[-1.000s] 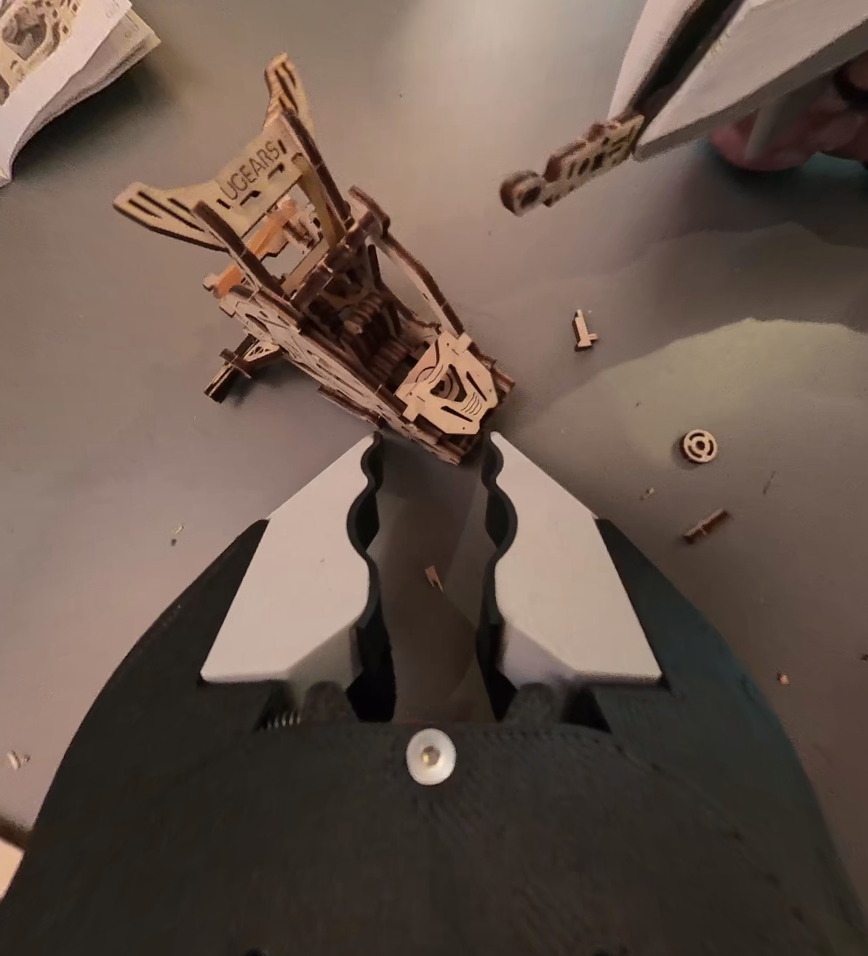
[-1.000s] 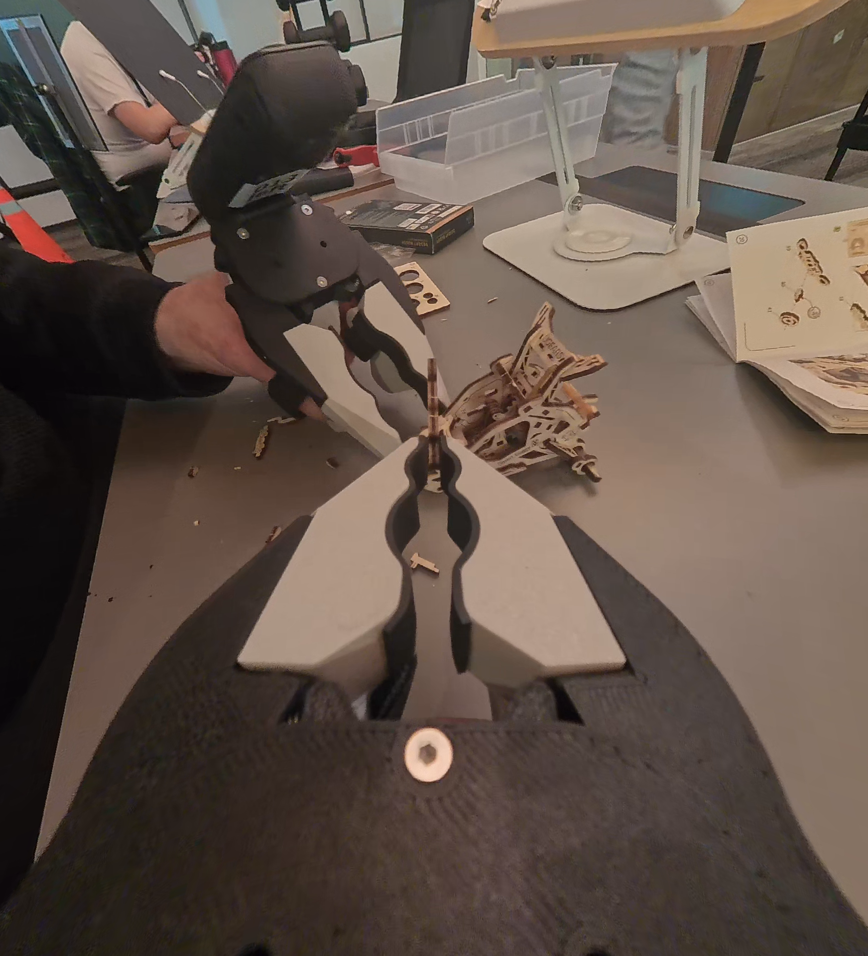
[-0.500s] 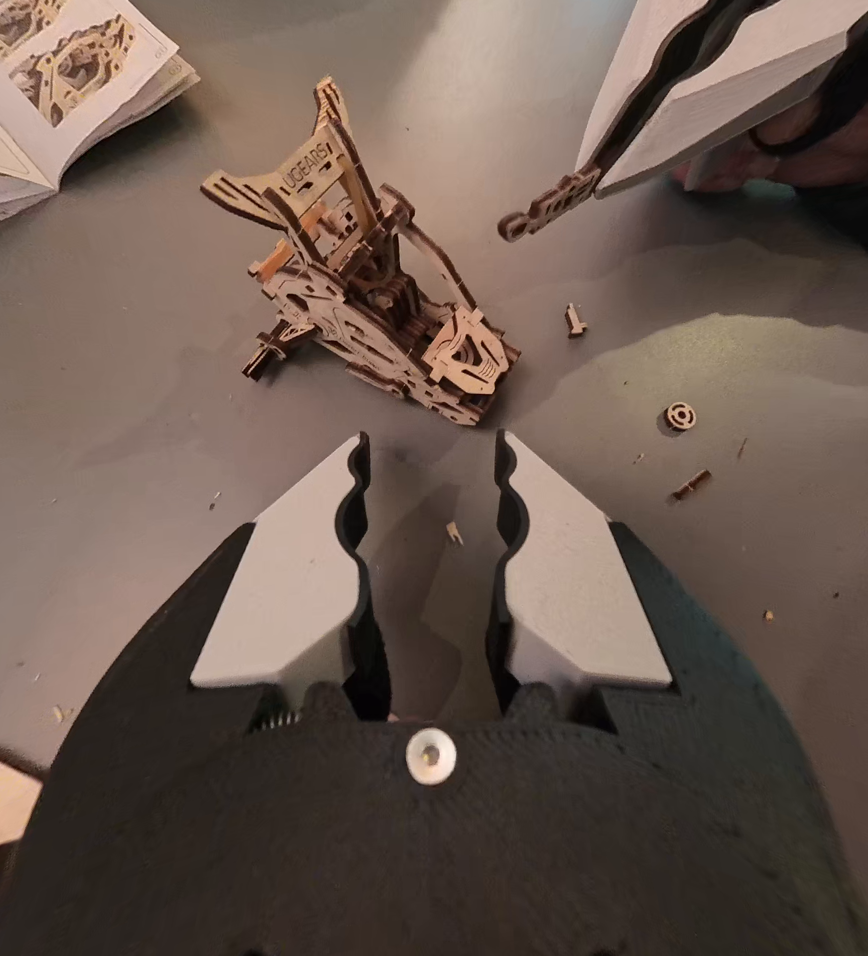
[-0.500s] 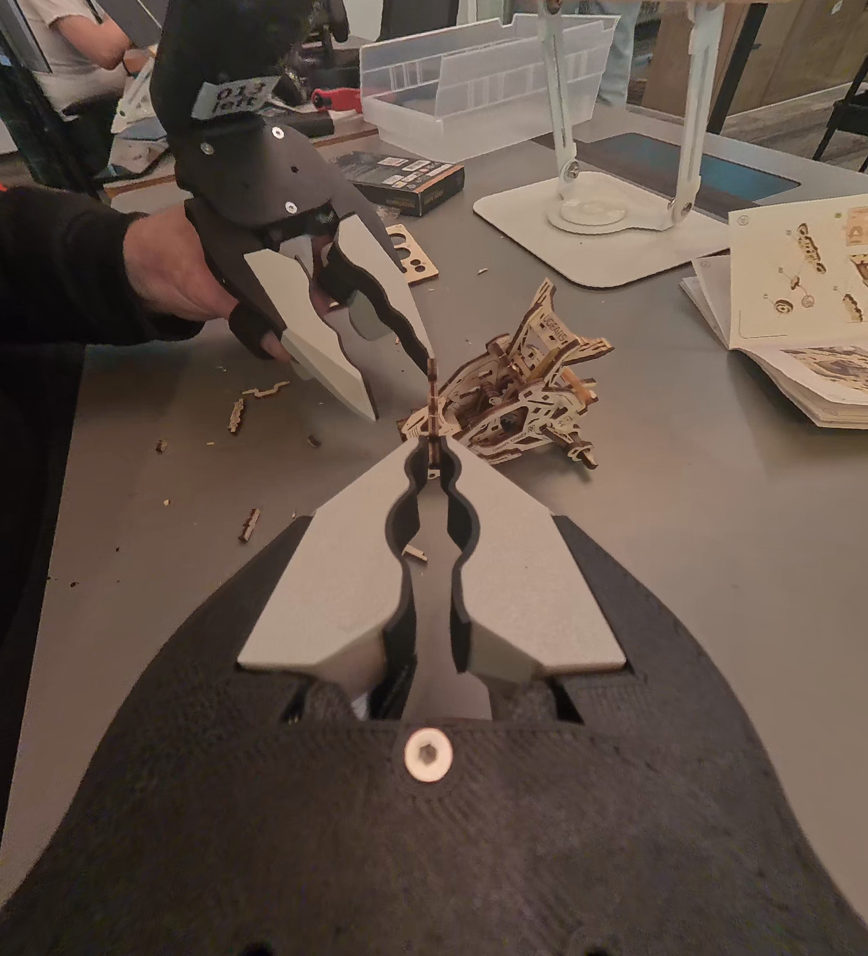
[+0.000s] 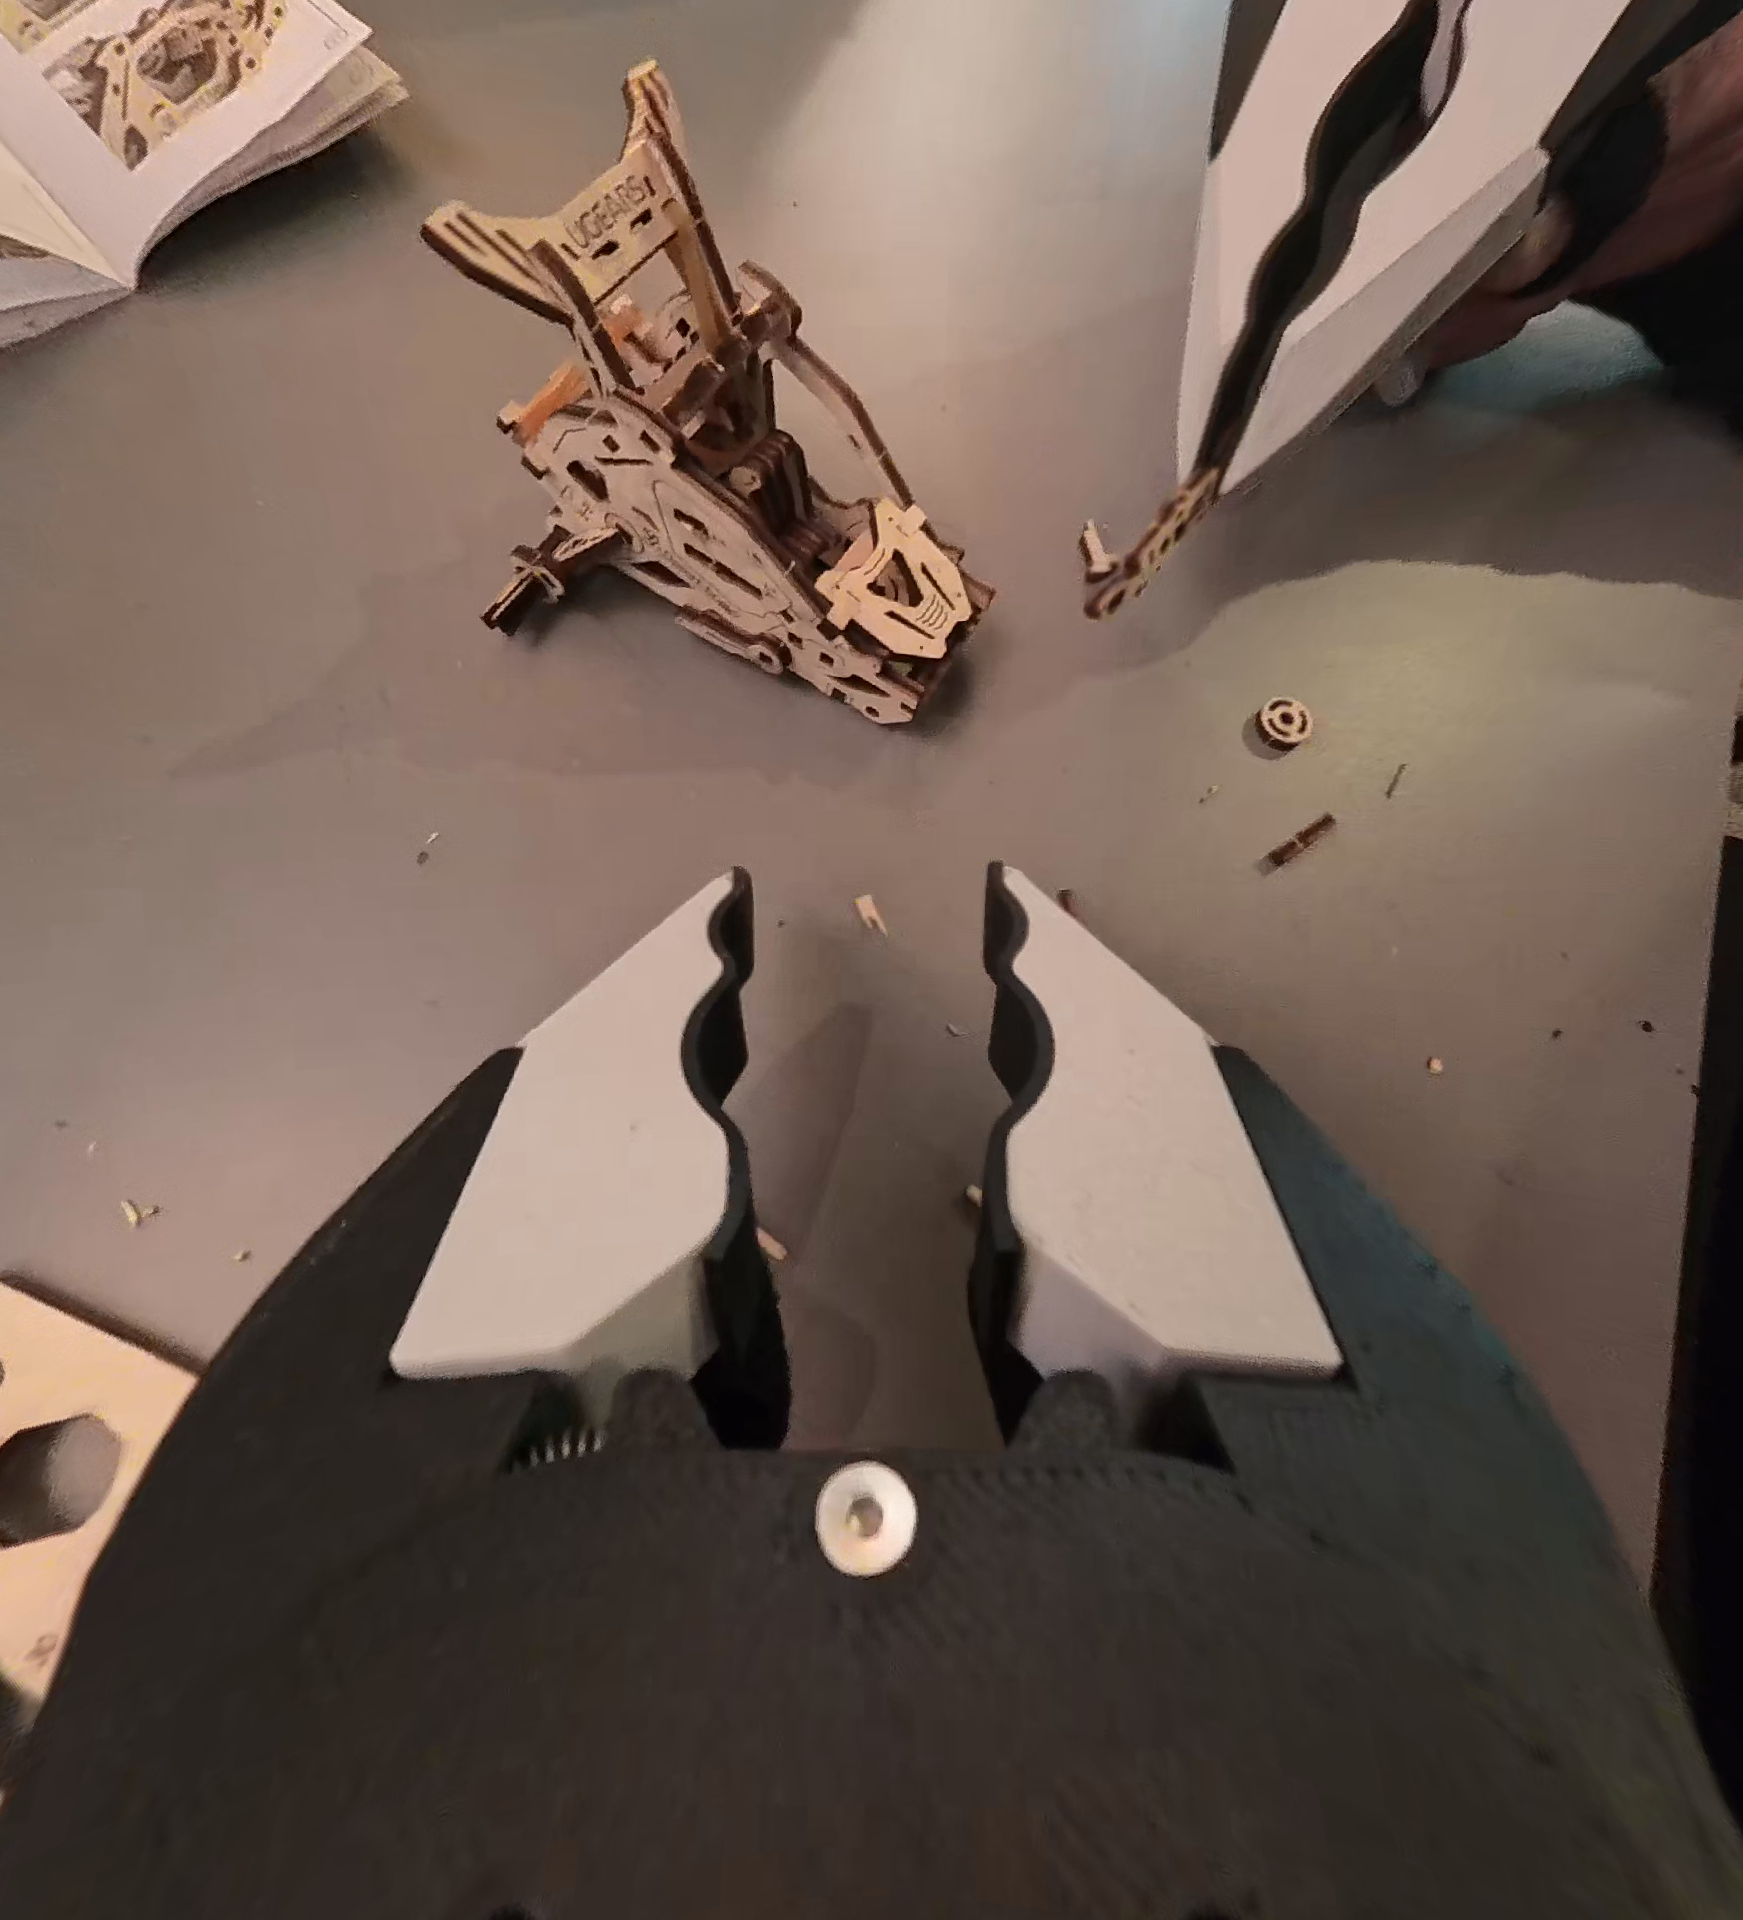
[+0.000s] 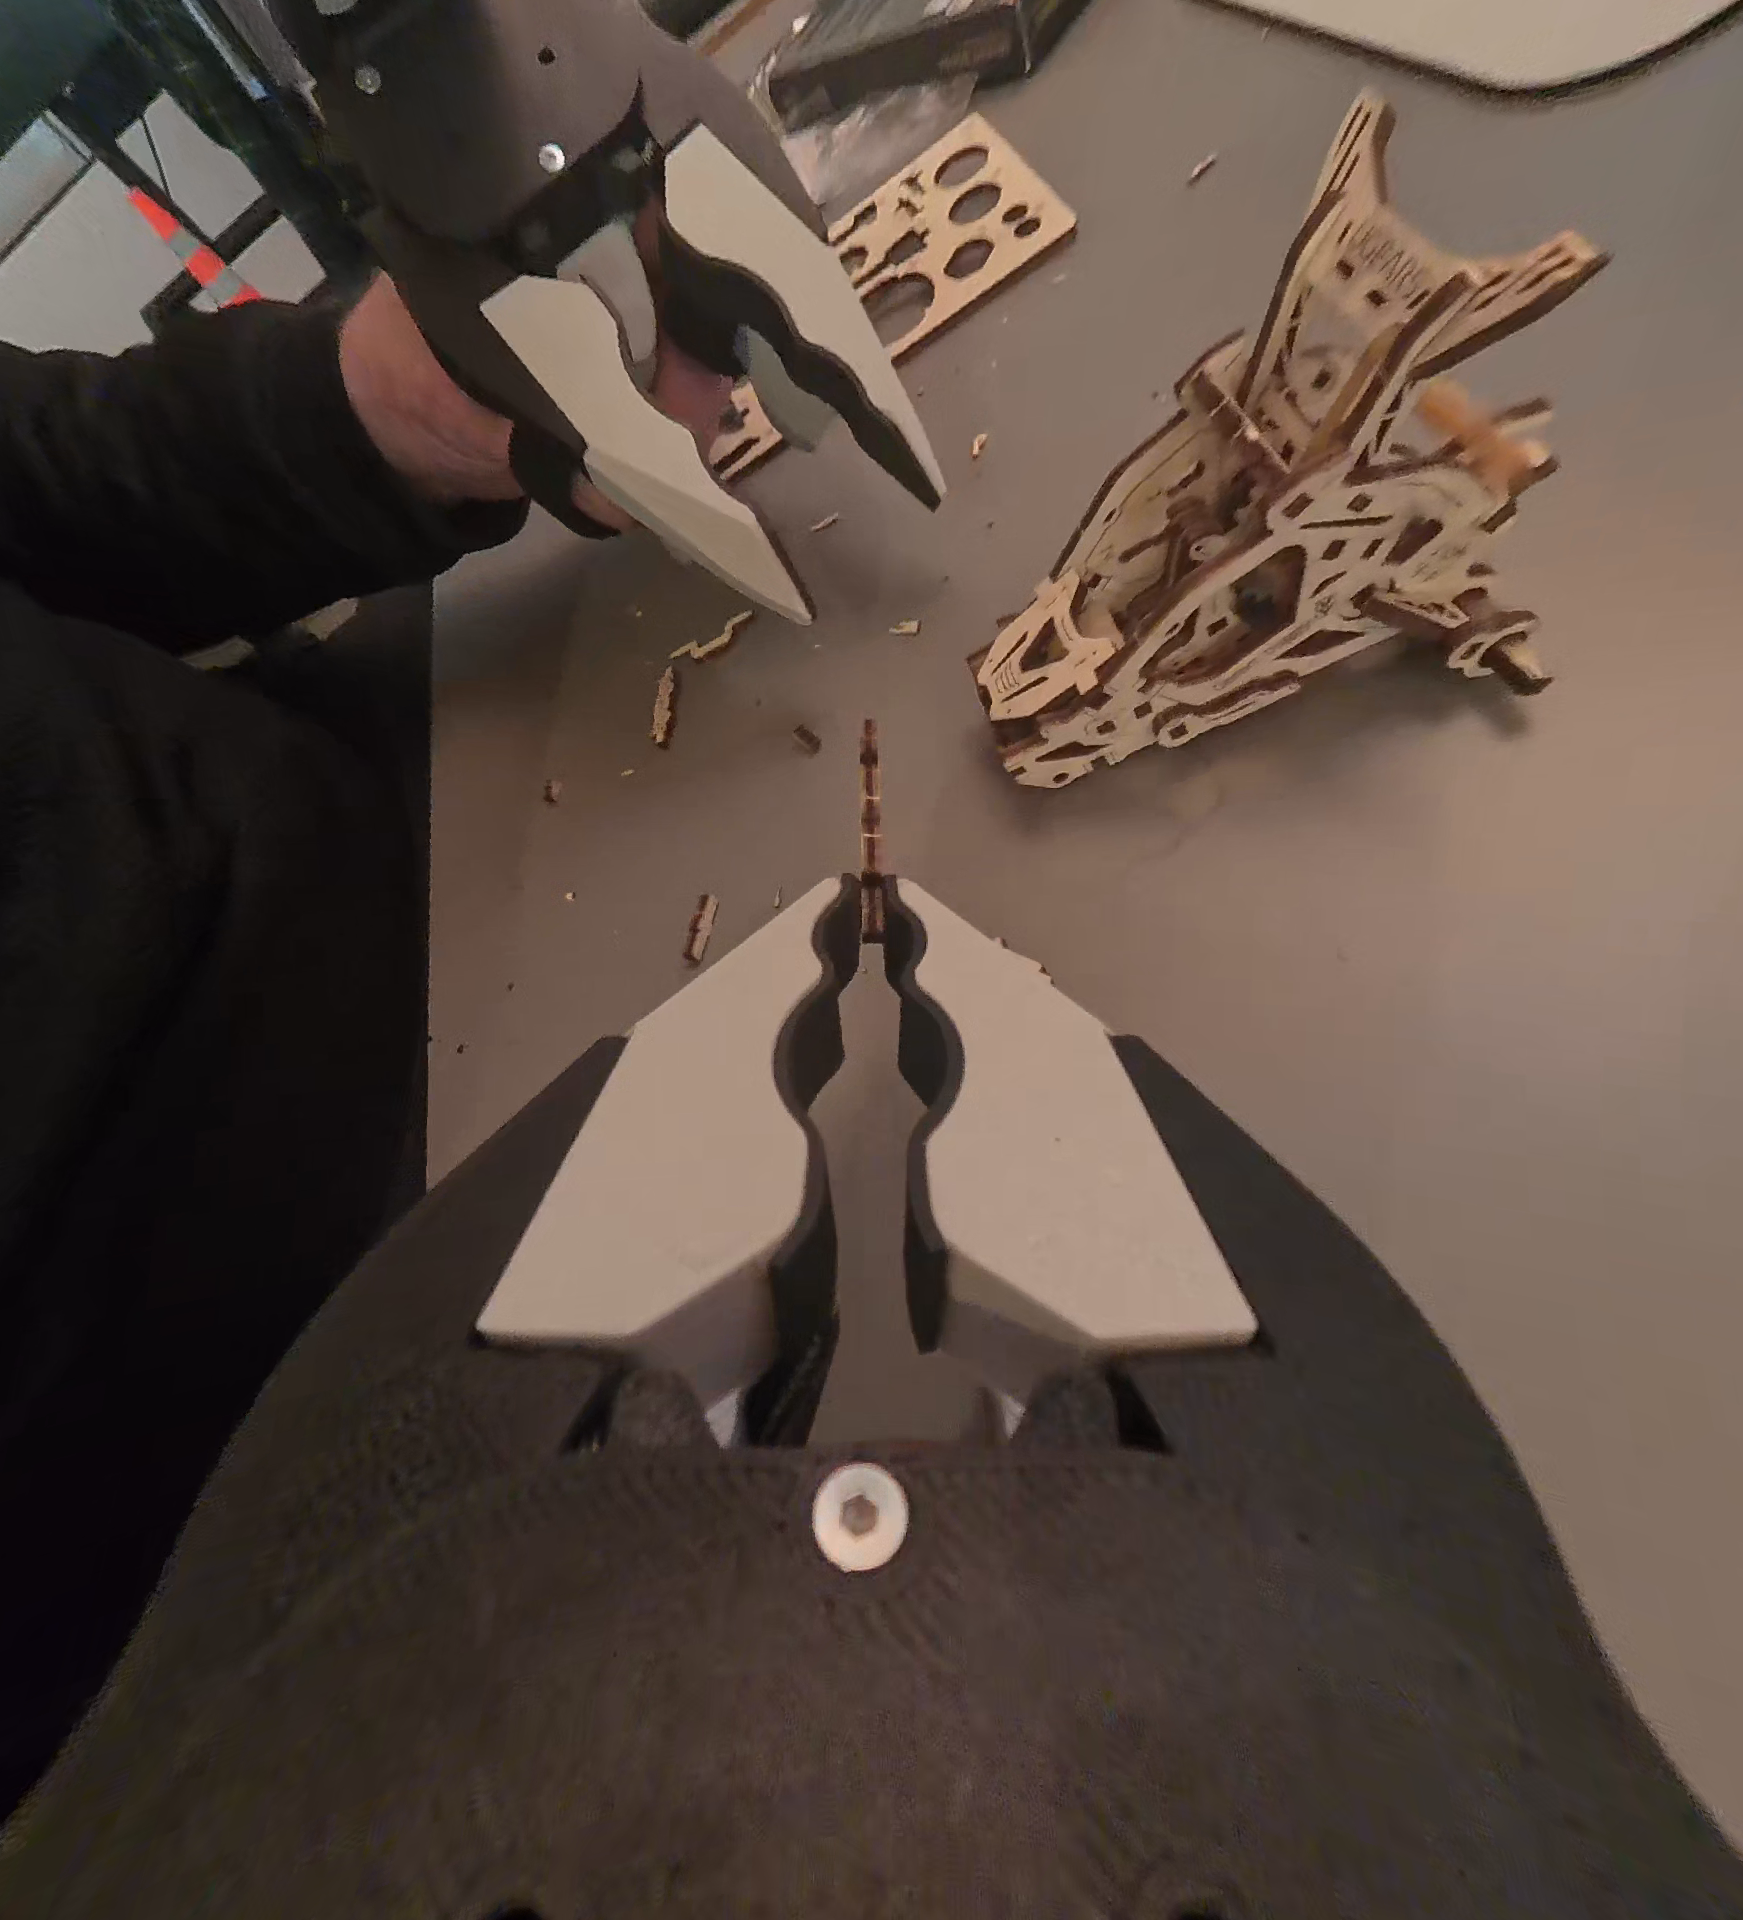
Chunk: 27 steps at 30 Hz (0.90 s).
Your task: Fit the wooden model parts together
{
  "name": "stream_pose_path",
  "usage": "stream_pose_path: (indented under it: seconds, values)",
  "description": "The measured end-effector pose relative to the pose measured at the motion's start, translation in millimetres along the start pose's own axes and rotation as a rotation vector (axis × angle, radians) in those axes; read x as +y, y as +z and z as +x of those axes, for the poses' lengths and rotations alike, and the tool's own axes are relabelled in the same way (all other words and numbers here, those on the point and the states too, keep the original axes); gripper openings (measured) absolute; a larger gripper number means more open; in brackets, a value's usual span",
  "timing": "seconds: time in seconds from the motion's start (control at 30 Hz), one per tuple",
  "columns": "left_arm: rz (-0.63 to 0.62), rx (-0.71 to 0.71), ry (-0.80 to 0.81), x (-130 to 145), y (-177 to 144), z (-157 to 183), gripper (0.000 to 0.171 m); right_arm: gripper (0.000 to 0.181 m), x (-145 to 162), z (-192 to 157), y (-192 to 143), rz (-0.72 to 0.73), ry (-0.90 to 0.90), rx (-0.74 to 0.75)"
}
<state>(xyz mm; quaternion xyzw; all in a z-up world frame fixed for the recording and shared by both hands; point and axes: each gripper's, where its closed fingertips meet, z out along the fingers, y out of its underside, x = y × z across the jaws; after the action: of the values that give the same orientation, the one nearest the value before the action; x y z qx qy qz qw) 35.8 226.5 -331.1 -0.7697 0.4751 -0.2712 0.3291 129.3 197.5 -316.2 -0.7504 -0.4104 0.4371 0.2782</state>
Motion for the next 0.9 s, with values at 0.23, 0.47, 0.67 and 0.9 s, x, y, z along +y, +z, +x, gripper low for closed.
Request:
stream_pose_path:
  seconds: [0.23,0.47,0.67,0.9]
  values:
    - [-0.03,0.014,0.064,-4,17,8,0.04,0.001,3,12,22,-0.111,-0.138,0.115]
    - [-0.089,0.02,0.11,-5,38,10,0.035,0.001,0,19,31,-0.14,-0.183,0.147]
    - [-0.07,0.039,0.109,-13,44,14,0.028,0.0,3,18,33,-0.158,-0.178,0.135]
    - [0.022,-0.07,0.092,-52,31,-17,0.053,0.0,0,20,24,-0.12,-0.167,0.127]
